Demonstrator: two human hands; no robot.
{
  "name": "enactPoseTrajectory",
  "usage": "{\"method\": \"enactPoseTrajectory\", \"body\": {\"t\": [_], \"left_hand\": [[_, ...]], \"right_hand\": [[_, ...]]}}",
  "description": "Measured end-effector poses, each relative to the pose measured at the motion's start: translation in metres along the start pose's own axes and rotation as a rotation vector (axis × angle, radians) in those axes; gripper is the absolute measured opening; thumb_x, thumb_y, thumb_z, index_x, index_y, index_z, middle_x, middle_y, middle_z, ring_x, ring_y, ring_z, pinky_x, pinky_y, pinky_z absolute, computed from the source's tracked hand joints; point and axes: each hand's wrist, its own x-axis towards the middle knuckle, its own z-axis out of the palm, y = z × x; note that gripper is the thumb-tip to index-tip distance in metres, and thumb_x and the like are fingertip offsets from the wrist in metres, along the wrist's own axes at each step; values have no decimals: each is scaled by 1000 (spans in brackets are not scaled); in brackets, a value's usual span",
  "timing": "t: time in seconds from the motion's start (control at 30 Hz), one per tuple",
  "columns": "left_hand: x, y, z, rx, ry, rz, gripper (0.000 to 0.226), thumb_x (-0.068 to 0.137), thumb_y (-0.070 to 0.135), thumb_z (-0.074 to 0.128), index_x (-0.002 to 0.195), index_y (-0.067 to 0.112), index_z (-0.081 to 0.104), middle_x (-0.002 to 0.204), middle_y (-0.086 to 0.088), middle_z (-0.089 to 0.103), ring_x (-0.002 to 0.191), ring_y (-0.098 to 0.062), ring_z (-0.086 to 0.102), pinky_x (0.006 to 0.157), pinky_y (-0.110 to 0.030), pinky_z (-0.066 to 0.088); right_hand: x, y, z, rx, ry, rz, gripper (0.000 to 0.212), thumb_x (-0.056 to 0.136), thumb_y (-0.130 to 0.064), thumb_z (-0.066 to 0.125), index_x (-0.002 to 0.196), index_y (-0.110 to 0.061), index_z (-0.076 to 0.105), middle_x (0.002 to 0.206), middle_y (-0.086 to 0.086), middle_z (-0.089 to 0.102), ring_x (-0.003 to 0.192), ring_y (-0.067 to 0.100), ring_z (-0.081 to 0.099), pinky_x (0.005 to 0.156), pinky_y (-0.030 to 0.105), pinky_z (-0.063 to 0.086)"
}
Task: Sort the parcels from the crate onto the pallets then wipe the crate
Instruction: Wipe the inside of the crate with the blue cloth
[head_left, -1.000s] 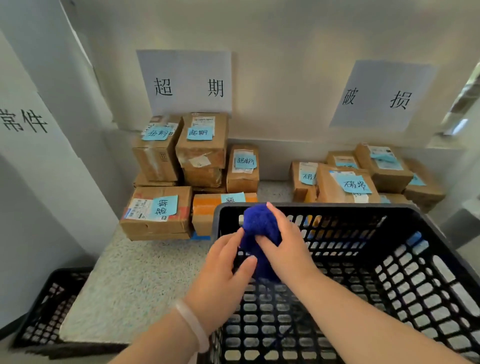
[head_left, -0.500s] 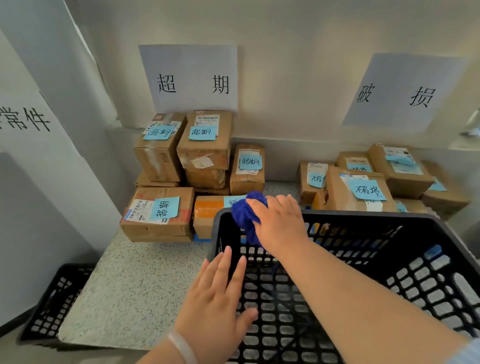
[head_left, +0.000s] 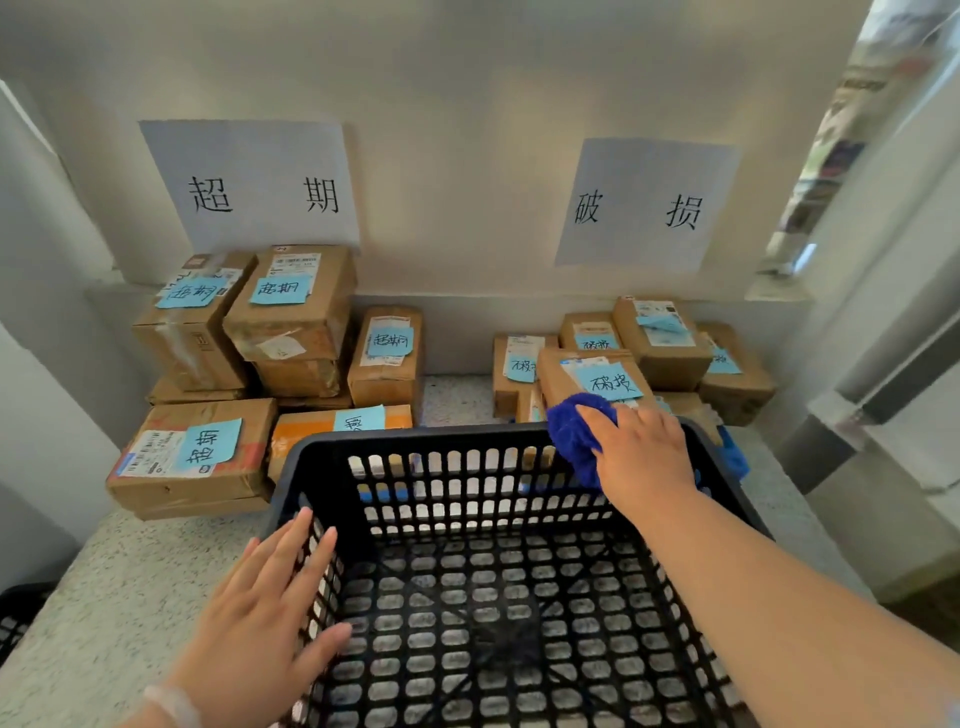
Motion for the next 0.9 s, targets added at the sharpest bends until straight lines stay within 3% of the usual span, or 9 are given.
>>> {"method": "enactPoseTrajectory", "body": {"t": [0.27, 0.4, 0.53, 0.77, 0.9], "left_hand": [[-1, 6, -9, 18, 4, -12, 84, 89, 75, 29, 144, 14, 47, 150, -9, 42, 137, -22, 33, 120, -27, -2], [-1, 9, -12, 55, 57, 3, 81, 86, 72, 37, 145, 17, 46, 149, -7, 42, 150, -13, 4, 120, -26, -5], [0, 14, -16, 66, 43, -1, 79, 86, 71, 34, 138, 15, 54, 144, -9, 47, 133, -25, 34, 120, -26, -6], [0, 14, -17, 75, 0, -5, 81, 84, 73, 35, 140, 18, 52, 146, -10, 46, 133, -24, 37, 120, -28, -4], [0, 15, -19, 73, -11, -10, 80, 84, 73, 35, 141, 19, 52, 146, -9, 47, 133, -23, 36, 120, -27, -4]], "right_hand": [[0, 19, 7, 116, -22, -53, 64, 100, -33, 47, 154, -36, 13, 148, 6, 38, 130, 27, 36, 104, 40, 34], [0, 13, 12, 198, 10, -85, 62, 100, -32, 48, 153, -37, 17, 144, 5, 40, 128, 25, 38, 102, 39, 37], [0, 13, 7, 422, 35, -104, 50, 102, -30, 43, 150, -37, 30, 140, 6, 41, 124, 27, 40, 99, 39, 41], [-4, 10, 0, 821, 50, -117, 40, 102, -21, 45, 142, -28, 47, 139, 6, 44, 129, 24, 42, 104, 33, 37], [-7, 3, -5, 867, 46, -150, 38, 103, -21, 44, 139, -28, 50, 136, 4, 45, 124, 21, 46, 103, 30, 39]]}}
